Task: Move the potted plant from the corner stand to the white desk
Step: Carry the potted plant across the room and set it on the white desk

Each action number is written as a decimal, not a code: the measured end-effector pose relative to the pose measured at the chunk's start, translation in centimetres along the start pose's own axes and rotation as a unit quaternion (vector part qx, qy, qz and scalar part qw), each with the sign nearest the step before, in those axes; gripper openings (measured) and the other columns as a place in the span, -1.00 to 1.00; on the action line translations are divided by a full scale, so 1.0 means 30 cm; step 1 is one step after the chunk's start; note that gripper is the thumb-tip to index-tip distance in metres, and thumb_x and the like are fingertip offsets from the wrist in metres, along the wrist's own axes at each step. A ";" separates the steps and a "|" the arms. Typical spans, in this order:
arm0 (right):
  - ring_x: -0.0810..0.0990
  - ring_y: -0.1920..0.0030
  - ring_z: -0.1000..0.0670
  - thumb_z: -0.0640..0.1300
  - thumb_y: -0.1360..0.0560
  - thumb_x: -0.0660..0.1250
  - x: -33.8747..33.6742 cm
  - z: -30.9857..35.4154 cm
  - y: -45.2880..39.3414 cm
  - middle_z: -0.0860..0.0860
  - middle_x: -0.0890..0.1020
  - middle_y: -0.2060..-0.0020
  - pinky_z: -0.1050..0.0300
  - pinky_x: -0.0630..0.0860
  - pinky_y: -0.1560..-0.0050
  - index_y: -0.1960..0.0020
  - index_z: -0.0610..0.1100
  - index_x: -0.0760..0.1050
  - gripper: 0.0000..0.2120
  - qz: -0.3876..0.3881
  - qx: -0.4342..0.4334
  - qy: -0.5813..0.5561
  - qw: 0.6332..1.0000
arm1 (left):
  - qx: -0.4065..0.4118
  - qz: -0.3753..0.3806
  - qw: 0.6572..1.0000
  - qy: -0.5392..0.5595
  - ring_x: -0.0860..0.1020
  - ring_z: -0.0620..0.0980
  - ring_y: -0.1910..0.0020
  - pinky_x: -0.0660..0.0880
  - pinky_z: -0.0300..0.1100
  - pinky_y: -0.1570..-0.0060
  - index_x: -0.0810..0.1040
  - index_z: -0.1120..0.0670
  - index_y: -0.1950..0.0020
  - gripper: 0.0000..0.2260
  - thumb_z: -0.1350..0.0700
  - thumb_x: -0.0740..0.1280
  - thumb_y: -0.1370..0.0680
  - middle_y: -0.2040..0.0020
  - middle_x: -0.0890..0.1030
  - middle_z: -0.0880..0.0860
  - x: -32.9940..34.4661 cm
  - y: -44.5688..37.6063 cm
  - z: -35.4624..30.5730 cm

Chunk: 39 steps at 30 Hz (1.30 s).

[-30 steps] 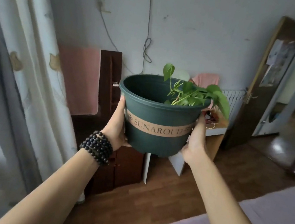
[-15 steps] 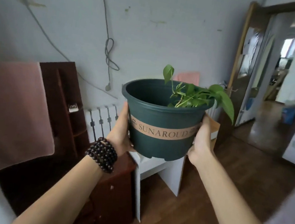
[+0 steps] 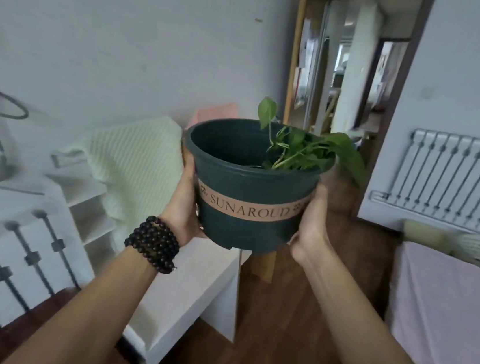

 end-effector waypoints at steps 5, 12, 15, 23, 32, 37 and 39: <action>0.65 -0.14 0.00 0.46 -0.55 -0.03 0.051 -0.037 -0.328 0.10 0.80 0.08 0.03 0.53 0.02 -0.20 0.10 0.67 -0.33 -0.050 -0.028 0.013 0.998 | 0.030 0.066 0.997 -0.011 0.55 0.15 -0.33 0.45 0.42 -0.33 0.57 -0.22 -0.35 -0.27 -0.61 0.06 -0.41 -0.31 0.65 0.00 0.008 -0.409 -0.033; 0.60 -0.22 0.02 0.51 -0.49 0.00 0.175 -0.084 -0.647 0.06 0.75 -0.13 0.02 0.51 -0.05 -0.26 0.11 0.65 -0.30 -0.062 0.007 0.031 0.998 | 0.002 0.046 0.999 0.002 0.44 0.18 -0.46 0.37 0.46 -0.39 0.41 -0.23 -0.51 -0.20 -0.62 0.07 -0.40 -0.50 0.49 0.01 -0.063 -0.746 -0.092; 0.60 -0.21 -0.01 0.52 -0.48 0.02 0.219 -0.121 -0.767 0.04 0.73 -0.15 0.03 0.51 0.08 -0.32 0.10 0.60 -0.28 -0.040 0.038 0.027 0.998 | -0.012 0.014 1.000 0.008 0.44 0.18 -0.46 0.38 0.47 -0.37 0.38 -0.20 -0.54 -0.21 -0.60 0.06 -0.44 -0.50 0.49 0.01 -0.096 -0.840 -0.096; 0.55 -0.30 -0.08 0.54 -0.37 0.19 0.335 -0.238 -1.069 0.01 0.63 -0.29 -0.09 0.51 -0.30 -0.41 0.07 0.48 -0.22 0.031 0.116 0.044 0.992 | -0.001 -0.115 0.992 0.044 0.54 0.09 -0.32 0.51 0.44 -0.22 0.59 -0.25 -0.34 -0.33 -0.58 0.06 -0.45 -0.35 0.62 -0.06 -0.198 -0.988 -0.057; 0.63 -0.24 -0.02 0.49 -0.45 0.10 0.449 -0.503 -1.253 0.15 0.78 -0.06 -0.10 0.56 -0.21 -0.23 0.18 0.63 -0.40 0.202 0.217 0.110 0.948 | -0.012 -0.297 0.943 0.151 0.58 0.04 -0.25 0.67 0.28 0.08 0.70 -0.33 -0.13 -0.46 -0.58 0.16 -0.41 -0.05 0.75 -0.23 -0.317 -0.985 0.142; 0.63 -0.14 0.10 0.54 -0.39 0.06 0.479 -0.720 -1.263 0.31 0.77 0.12 -0.01 0.54 -0.09 -0.07 0.29 0.66 -0.45 0.252 0.264 0.136 0.921 | -0.028 -0.374 0.905 0.199 0.54 0.06 -0.32 0.56 0.43 -0.14 0.60 -0.30 -0.31 -0.40 -0.57 0.15 -0.44 -0.28 0.65 -0.16 -0.410 -0.965 0.313; 0.60 -0.16 0.10 0.52 -0.44 0.04 0.472 -0.807 -1.263 0.32 0.76 0.15 -0.04 0.51 -0.23 -0.06 0.31 0.63 -0.49 0.260 0.283 0.147 0.911 | -0.037 -0.390 0.892 0.227 0.56 0.03 -0.29 0.53 0.41 -0.19 0.64 -0.31 -0.25 -0.42 -0.58 0.17 -0.42 -0.16 0.73 -0.18 -0.445 -0.973 0.392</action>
Point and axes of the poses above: each hand's wrist, its own y-axis away from the middle knuckle, its own x-axis out of the palm, z = x × y, the point moved 1 cm from there along -y, towards the middle knuckle
